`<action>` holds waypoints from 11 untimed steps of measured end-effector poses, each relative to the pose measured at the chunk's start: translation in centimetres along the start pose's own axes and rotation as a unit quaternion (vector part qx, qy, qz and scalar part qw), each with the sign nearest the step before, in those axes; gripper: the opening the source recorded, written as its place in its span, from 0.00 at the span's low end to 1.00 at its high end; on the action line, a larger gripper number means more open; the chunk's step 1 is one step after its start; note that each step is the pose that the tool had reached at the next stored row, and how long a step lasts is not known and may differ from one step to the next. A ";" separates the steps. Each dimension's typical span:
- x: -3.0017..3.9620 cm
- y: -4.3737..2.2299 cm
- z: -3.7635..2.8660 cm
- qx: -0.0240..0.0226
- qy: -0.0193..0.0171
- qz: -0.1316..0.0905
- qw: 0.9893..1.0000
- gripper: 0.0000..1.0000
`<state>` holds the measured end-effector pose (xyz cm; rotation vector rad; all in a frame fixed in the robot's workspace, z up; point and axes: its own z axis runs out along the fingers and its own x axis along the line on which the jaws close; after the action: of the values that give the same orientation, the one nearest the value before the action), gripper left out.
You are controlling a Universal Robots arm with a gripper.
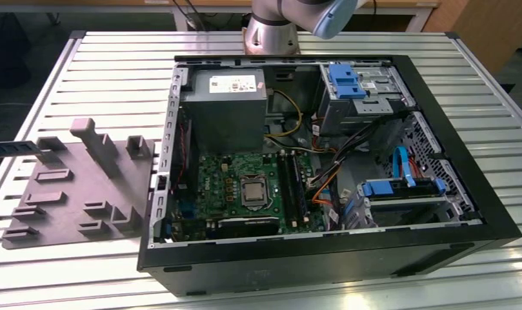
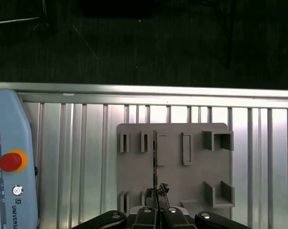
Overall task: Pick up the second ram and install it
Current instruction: 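Pick up the second ram and move it above second insertion slot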
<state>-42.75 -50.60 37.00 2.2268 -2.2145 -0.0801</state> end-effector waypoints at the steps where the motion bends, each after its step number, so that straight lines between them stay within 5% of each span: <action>1: 0.00 0.00 -0.07 0.000 0.000 0.000 1.000 0.11; 11: -0.09 0.07 -0.91 0.000 0.000 0.000 1.000 0.11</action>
<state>-42.79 -50.54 37.91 2.2269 -2.2147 -0.0803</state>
